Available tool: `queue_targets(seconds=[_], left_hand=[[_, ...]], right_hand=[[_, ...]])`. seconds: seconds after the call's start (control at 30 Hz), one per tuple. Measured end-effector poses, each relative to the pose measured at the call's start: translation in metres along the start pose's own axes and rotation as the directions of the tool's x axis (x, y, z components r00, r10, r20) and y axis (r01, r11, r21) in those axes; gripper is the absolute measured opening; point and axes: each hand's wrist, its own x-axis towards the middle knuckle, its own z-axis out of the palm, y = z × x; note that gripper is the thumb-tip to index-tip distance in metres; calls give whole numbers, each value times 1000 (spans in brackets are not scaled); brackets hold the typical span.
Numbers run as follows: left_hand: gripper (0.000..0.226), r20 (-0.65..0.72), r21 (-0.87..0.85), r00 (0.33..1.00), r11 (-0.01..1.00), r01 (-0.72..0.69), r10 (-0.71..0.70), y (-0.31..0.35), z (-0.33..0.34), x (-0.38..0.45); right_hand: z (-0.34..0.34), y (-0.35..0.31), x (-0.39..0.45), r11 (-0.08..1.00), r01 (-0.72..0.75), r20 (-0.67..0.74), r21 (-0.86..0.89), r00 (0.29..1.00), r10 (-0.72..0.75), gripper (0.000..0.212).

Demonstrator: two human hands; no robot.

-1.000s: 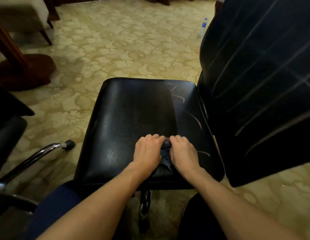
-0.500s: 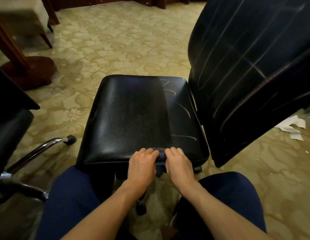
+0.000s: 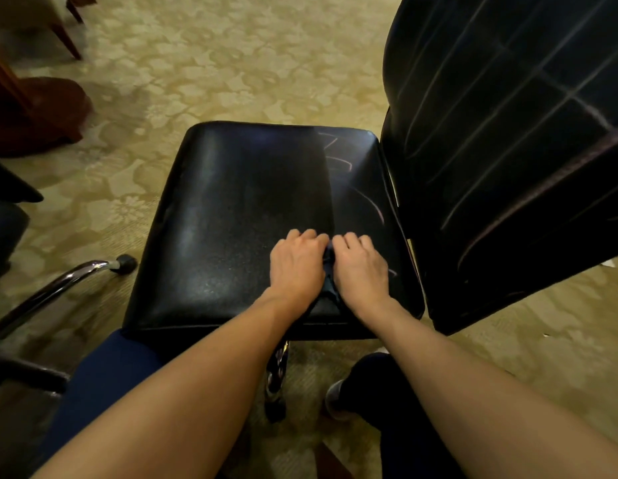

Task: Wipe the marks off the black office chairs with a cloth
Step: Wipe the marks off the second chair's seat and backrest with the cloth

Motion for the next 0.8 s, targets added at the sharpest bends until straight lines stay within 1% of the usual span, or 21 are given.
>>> queue_targets(seconds=[0.1, 0.2, 0.27, 0.37, 0.5, 0.63, 0.73, 0.8], left_hand=[[14, 0, -15, 1000, 1000, 27, -27, 1, 1, -11], [21, -26, -68, 999, 997, 45, -47, 6, 1, -35], [20, -20, -91, 998, 994, 55, -57, 13, 0, -55], [17, 6, -114, 998, 991, 68, -67, 25, -3, -80], [14, 45, -119, 999, 992, 34, -29, 31, -2, -105], [10, -16, -147, 1000, 989, -20, 17, 29, 8, -104], [12, -59, -157, 995, 984, -86, 77, 32, 15, -81], [14, -65, -135, 993, 985, -106, 98, 39, 18, -61]], right_hand=[[-3, -2, -8, 999, -26, -4, 35, 1000, 26, 10], [-9, -2, -29, 1000, -14, -42, 12, 999, 15, 16], [-10, 1, -49, 1000, 0, -54, 10, 999, 0, 19], [-11, 2, -78, 1000, -24, -62, 14, 998, 25, 20], [-15, 4, -109, 999, -42, -53, 20, 998, 43, 18], [-12, 15, -126, 1000, -8, -84, 5, 996, 8, 19], [-12, 24, -115, 997, -69, -118, 28, 990, 72, 16], [-11, 32, -99, 992, -122, -127, 26, 984, 124, 19]])
